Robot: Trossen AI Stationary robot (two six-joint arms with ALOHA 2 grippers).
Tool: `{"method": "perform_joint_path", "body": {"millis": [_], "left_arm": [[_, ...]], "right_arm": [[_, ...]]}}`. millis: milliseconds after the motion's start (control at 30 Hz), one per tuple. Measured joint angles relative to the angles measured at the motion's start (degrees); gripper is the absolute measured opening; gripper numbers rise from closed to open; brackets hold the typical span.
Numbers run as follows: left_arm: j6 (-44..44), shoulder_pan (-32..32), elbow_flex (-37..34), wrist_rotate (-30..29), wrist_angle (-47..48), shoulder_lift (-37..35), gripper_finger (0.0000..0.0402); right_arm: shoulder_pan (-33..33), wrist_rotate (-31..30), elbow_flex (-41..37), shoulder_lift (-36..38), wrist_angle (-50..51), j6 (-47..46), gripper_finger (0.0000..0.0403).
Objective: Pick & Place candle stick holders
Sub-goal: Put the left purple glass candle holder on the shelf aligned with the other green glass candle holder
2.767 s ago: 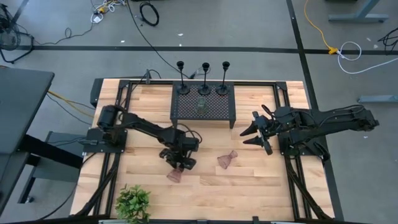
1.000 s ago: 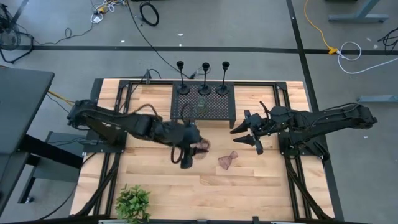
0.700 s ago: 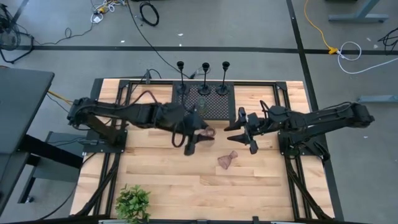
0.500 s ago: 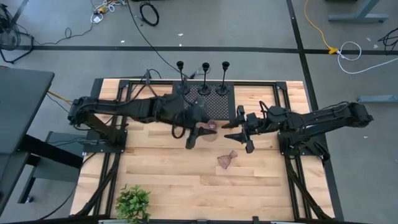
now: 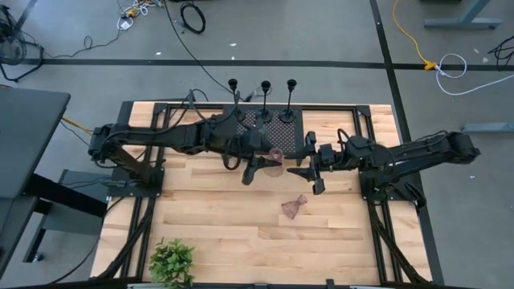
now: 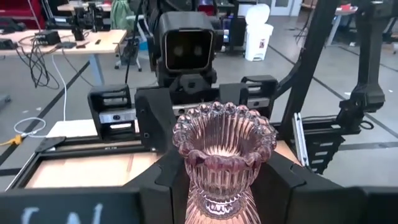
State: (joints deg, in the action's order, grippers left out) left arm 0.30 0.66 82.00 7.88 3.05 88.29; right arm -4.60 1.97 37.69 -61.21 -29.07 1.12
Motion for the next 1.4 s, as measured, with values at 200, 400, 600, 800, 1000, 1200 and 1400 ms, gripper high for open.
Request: {"method": "perform_joint_path", "body": {"millis": [200, 400, 600, 800, 1000, 1200, 1400], "left_arm": [[-1.08, 0.83, -0.43, 0.11, 0.29, 0.22, 0.0134], [-0.64, 0.79, -0.44, 1.00, -0.47, 0.24, 0.0134], [-0.45, 0.79, -0.43, 0.90, -0.46, 0.24, 0.0133], [-0.38, 0.79, -0.42, 1.10, -0.31, 0.24, 0.0133], [0.38, 0.94, -0.39, 0.94, -0.75, 0.26, 0.0133], [0.56, 1.17, -0.37, 0.88, -1.15, 0.26, 0.0133], [0.47, 1.09, -0.37, 0.76, -1.21, 0.26, 0.0133]], "right_arm": [[0.02, -1.31, 0.00, -2.81, -2.46, 1.29, 0.0208], [0.41, -2.47, 0.00, -6.85, -8.47, 1.50, 0.0259], [2.11, -5.64, 0.00, -8.73, -12.17, 1.29, 0.0293], [2.29, -3.42, 0.02, -11.01, -18.63, 0.84, 0.0309], [2.34, -3.00, 0.27, -15.54, -23.87, 0.86, 0.0309], [2.87, -4.09, 4.38, -20.05, -23.86, 1.51, 0.0310], [3.08, -3.87, 7.78, -22.97, -23.50, 1.54, 0.0300]]}}
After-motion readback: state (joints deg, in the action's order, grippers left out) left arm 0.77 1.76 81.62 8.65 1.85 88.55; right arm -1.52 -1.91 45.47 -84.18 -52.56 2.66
